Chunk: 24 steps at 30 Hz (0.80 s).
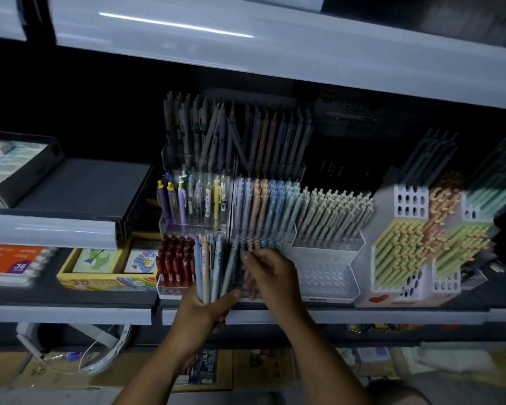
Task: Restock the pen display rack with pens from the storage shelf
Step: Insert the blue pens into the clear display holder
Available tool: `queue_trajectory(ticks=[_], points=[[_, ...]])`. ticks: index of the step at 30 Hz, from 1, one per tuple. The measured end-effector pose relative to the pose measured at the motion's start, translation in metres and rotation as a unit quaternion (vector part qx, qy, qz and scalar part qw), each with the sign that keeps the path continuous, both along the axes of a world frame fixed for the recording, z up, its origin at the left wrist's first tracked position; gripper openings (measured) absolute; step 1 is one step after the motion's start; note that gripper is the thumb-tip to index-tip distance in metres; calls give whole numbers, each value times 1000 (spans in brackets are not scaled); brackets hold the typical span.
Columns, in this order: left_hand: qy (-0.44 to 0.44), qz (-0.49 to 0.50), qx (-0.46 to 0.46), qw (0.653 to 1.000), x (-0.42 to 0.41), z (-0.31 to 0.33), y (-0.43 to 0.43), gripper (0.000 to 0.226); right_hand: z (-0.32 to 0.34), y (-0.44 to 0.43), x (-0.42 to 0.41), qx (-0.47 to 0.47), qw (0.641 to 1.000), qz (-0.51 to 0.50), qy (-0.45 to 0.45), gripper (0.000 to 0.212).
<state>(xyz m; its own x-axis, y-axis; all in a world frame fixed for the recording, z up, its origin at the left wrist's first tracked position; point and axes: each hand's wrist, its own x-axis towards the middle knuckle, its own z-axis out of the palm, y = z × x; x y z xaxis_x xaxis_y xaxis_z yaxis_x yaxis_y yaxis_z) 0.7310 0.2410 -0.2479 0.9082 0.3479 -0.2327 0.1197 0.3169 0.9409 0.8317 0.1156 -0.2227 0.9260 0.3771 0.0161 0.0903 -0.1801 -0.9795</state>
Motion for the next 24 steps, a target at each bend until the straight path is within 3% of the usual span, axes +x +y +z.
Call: queue_trajectory(ticks=[4,7,11,16,21,24], points=[[-11,-32,-12,999,4,2,-8,15,13,-5,7,107,981,27,162,19],[-10,-51,-15,999,7,2,-11,24,11,-14,10,140,971,32,192,15],[1,-53,6,999,12,2,-13,30,12,-26,16,165,974,15,155,12],[19,-43,-7,999,12,-3,-12,19,14,-47,39,235,954,-158,98,13],[25,-39,-35,998,12,-8,-8,23,-5,-60,55,149,961,-233,-27,2],[21,-38,-42,998,11,-7,-7,27,-24,-59,64,73,967,-220,-102,12]])
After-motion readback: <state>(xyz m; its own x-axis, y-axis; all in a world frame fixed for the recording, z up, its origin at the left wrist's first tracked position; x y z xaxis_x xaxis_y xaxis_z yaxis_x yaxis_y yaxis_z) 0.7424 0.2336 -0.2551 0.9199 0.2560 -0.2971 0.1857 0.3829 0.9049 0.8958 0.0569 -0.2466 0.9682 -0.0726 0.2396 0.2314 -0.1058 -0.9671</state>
